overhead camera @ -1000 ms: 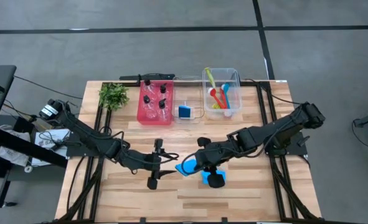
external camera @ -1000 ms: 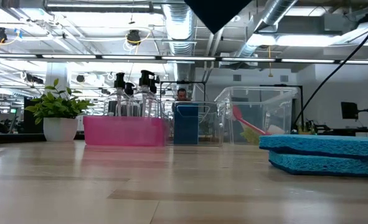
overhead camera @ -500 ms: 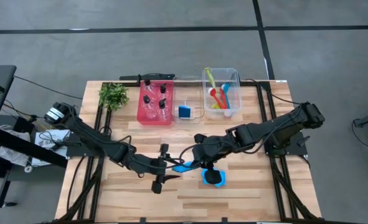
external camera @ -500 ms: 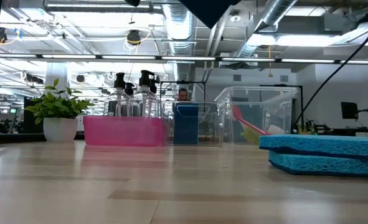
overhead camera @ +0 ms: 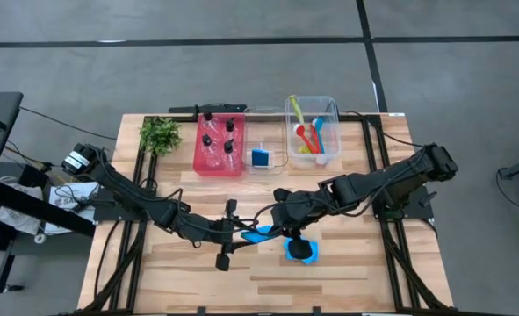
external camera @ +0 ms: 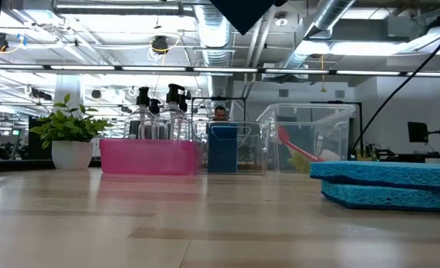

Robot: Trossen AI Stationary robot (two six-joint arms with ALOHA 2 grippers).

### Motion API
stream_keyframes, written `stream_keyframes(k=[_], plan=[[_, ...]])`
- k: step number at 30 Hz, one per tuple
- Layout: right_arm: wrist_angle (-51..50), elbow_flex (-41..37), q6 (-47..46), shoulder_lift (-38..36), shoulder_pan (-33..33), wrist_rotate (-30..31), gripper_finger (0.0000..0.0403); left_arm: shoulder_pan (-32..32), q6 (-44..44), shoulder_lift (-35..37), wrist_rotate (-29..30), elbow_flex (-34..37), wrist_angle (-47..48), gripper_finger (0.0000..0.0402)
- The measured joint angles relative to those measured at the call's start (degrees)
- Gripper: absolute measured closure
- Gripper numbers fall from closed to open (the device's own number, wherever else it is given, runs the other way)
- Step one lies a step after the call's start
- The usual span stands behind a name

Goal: Pick & Place Kitchen Sink Supplies
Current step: Put the blue sponge into the transparent bin

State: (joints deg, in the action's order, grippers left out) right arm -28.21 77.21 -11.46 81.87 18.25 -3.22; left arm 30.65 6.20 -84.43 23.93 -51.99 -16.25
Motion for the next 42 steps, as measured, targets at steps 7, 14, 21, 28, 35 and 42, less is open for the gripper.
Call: stream_keyframes(k=[7, 14, 21, 28, 35, 42], plan=[[0.04, 0.00, -0.07, 0.00, 0.10, 0.00, 0.0403, -0.02, -0.05, 0.01, 0.01, 0.00, -0.26, 0.0347], [-0.10, 0.00, -0.84, -0.18, 0.51, 0.14, 0.0387, -0.02, -2.16, 0.01, 0.00, 0.00, -0.31, 0.0379], [-7.25, 0.00, -0.57, -4.50, 0.80, 0.05, 0.0319, 0.00, -6.59, 0.05, 5.19, 0.00, -0.83, 0.0368], [-14.66, 0.00, 1.67, -13.13, 1.27, 0.65, 0.0300, -1.67, -8.17, 0.53, 5.97, -0.31, -0.78, 0.0373], [-18.94, -0.39, 9.82, -21.13, 1.60, 6.31, 0.0301, -10.23, -8.20, 3.93, 0.85, -4.46, 5.17, 0.0370], [-18.43, -8.04, 13.14, -30.56, -0.84, 9.63, 0.0301, -24.23, -7.82, 6.17, -11.55, -10.67, 18.03, 0.0372]])
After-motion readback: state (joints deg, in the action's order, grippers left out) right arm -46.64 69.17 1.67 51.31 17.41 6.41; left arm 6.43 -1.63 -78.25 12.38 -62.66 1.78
